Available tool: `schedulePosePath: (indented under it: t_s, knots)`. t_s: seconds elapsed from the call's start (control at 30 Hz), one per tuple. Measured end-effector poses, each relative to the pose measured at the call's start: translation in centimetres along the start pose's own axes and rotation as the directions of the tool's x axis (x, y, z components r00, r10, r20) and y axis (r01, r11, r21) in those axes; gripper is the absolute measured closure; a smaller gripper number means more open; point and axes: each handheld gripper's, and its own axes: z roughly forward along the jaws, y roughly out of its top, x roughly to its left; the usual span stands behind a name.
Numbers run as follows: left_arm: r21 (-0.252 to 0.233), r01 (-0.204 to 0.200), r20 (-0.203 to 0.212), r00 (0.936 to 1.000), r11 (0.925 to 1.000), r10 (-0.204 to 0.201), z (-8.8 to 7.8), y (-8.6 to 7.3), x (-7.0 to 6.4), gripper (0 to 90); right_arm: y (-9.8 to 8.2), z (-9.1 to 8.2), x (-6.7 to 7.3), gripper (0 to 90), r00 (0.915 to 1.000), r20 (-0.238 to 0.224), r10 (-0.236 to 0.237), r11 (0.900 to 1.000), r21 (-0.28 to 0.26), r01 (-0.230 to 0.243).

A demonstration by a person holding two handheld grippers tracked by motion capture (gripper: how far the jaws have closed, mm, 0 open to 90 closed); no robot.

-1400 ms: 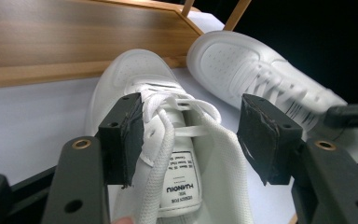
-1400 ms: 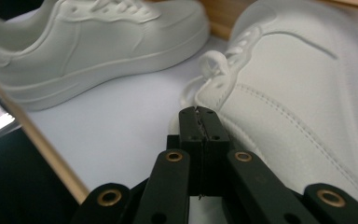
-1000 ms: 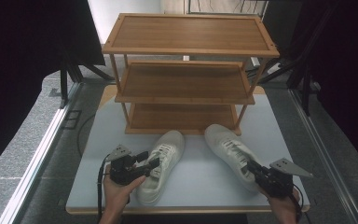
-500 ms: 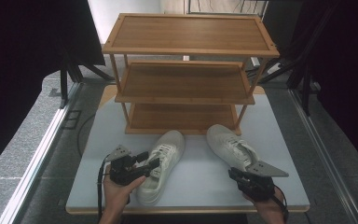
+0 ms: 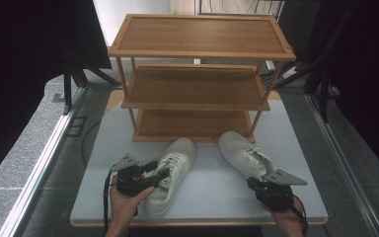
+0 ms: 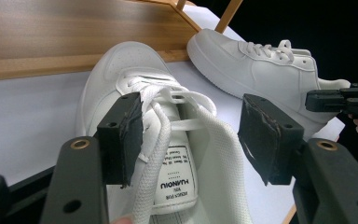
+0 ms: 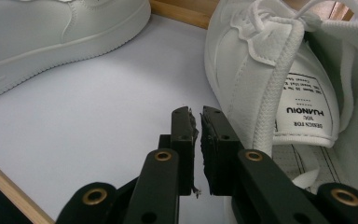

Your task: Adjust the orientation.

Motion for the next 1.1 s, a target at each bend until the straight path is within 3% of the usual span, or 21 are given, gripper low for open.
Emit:
schedulePosePath:
  t_s: [0.6, 0.7, 1.1]
  knots:
    - [-0.003, 0.009, 0.017, 0.9998, 1.0, -0.009, 0.05, -0.19, 0.15, 39.2, -0.01, -0.11, -0.23, 82.2, 0.9999, 0.01, 0.0, 1.0, -0.006, 0.0]
    - [0.01, 0.006, 0.002, 1.0, 0.9999, -0.006, 0.19, -0.3, 0.21, 37.9, -0.02, -0.07, -0.16, 81.7, 0.9999, 0.011, -0.005, 1.0, -0.006, 0.005]
    - [0.007, 0.01, 0.004, 0.9999, 0.9999, -0.01, 0.21, -0.41, 0.24, 37.2, -0.06, 0.13, 0.07, 79.2, 0.9998, 0.009, -0.015, 1.0, -0.007, 0.015]
